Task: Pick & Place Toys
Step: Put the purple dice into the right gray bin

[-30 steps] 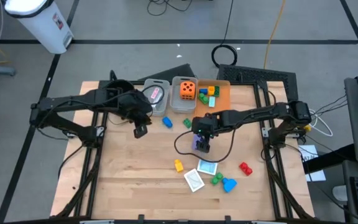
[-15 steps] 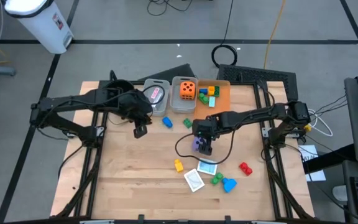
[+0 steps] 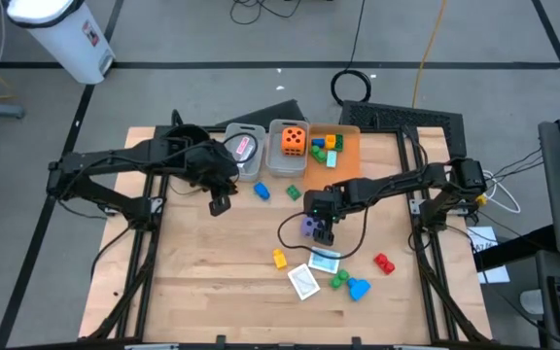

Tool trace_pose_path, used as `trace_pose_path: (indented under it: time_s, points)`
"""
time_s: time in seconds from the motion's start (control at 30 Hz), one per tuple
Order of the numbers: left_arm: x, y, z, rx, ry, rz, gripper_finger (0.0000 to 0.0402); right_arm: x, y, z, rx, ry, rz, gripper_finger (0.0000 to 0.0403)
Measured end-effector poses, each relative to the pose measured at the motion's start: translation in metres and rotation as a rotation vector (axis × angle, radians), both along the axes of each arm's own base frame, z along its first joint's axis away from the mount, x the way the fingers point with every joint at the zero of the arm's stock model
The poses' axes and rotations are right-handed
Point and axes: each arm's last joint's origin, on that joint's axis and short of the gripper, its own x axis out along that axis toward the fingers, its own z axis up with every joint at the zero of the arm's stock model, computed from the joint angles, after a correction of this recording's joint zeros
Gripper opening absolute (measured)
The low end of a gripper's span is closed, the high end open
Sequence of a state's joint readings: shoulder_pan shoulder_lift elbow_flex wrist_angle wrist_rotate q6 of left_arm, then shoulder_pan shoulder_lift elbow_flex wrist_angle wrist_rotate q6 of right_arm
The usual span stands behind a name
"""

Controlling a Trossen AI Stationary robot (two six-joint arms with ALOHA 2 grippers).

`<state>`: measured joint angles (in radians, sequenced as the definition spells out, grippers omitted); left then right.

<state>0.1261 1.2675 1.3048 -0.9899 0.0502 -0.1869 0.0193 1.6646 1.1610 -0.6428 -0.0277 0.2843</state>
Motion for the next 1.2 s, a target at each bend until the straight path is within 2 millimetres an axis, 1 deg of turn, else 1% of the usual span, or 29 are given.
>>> trace_pose_path:
  time_s: [0.73,0.9,1.2]
  points:
    - [0.0000,0.0000,0.0000,-0.005,0.000,0.008,0.0074,0.0073,0.0015,-0.0012,-0.031,-0.092,0.085,0.0400]
    - [0.0000,0.0000,0.0000,-0.005,0.000,0.008,0.0074,0.0095,0.0015,-0.0073,-0.016,-0.159,0.044,0.0400]
    - [0.0000,0.0000,0.0000,-0.002,0.000,0.004,0.0074,0.0081,0.0015,-0.0090,-0.019,-0.152,0.041,0.0393]
